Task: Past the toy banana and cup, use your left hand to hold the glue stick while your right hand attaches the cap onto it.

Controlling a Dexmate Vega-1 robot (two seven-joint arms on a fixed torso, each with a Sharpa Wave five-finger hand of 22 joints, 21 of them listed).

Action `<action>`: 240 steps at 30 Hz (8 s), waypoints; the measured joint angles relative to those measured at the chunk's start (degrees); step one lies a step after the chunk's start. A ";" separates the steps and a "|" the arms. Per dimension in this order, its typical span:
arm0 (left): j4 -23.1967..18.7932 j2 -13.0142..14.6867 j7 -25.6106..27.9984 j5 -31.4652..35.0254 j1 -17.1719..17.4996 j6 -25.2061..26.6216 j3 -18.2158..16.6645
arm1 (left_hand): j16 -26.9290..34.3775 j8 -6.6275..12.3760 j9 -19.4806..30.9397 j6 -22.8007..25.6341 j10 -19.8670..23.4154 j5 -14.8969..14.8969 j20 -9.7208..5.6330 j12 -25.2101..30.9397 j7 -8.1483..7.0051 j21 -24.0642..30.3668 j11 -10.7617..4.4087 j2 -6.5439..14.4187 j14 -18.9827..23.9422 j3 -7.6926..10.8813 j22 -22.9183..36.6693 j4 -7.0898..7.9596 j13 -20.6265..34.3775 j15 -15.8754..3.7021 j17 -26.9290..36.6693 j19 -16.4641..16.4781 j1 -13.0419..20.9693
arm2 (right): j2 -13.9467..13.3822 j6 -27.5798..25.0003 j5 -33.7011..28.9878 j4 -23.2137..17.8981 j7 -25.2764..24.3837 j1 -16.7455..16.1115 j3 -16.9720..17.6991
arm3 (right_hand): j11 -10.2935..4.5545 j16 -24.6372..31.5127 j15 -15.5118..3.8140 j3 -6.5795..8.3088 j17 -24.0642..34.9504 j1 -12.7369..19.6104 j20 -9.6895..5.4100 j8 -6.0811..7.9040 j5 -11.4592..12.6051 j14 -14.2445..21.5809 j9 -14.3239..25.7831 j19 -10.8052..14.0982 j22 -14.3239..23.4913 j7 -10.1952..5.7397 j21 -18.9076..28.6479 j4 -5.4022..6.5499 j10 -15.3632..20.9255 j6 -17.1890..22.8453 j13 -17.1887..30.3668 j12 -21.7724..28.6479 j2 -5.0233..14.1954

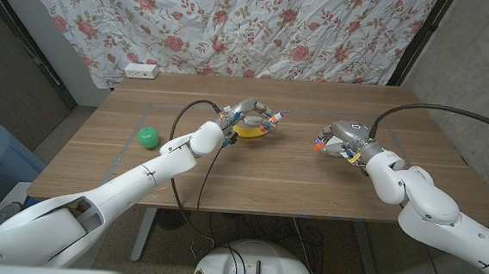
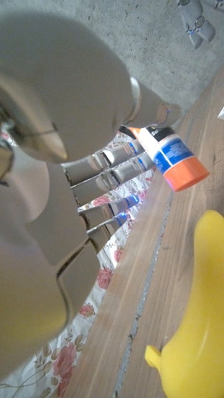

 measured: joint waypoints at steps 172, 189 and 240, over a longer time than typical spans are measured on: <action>1.18 -1.04 -1.42 4.54 -1.90 -6.17 1.33 | 0.00 0.00 0.00 0.00 0.00 -0.03 0.00 -0.09 0.00 0.00 0.00 0.00 0.00 -0.24 0.00 0.24 -0.03 0.00 0.00 0.00 0.00 | 5.85 1.10 20.72 3.06 -10.47 14.89 -7.64 | -0.10 0.64 -0.31 -3.42 0.26 -3.62 0.62 -2.45 -0.63 0.31 -0.53 -0.62 -0.12 0.00 0.00 0.27 0.09 -0.03 -0.01 -0.41 1.50; 1.00 -0.97 -1.16 4.57 -1.64 -6.16 1.18 | 0.00 0.00 0.00 0.00 0.00 -0.07 0.00 0.00 0.00 0.00 0.00 0.00 0.00 -0.08 0.00 0.08 -0.05 0.00 0.00 0.00 0.00 | 5.91 0.50 20.12 2.87 -10.10 15.04 -8.07 | -0.10 0.64 -0.31 -3.60 0.26 -3.93 0.61 -2.89 -0.63 0.31 -0.56 -0.62 0.03 0.00 0.00 0.09 0.09 -0.03 -0.01 -0.41 1.80; 1.37 -1.32 -0.74 4.67 -1.58 -6.31 1.13 | 0.00 -0.09 0.00 -0.01 0.00 -0.06 0.00 -0.01 0.01 0.00 0.00 0.00 0.00 0.16 0.00 -0.16 -0.04 0.00 0.00 0.00 0.00 | 6.49 -0.56 19.12 2.76 -9.49 15.36 -8.81 | -0.32 0.85 -0.31 -4.06 0.55 -4.30 0.61 -3.33 -1.08 0.31 -0.54 -0.61 0.00 0.00 0.00 0.12 -0.13 -0.03 -0.01 -0.41 2.18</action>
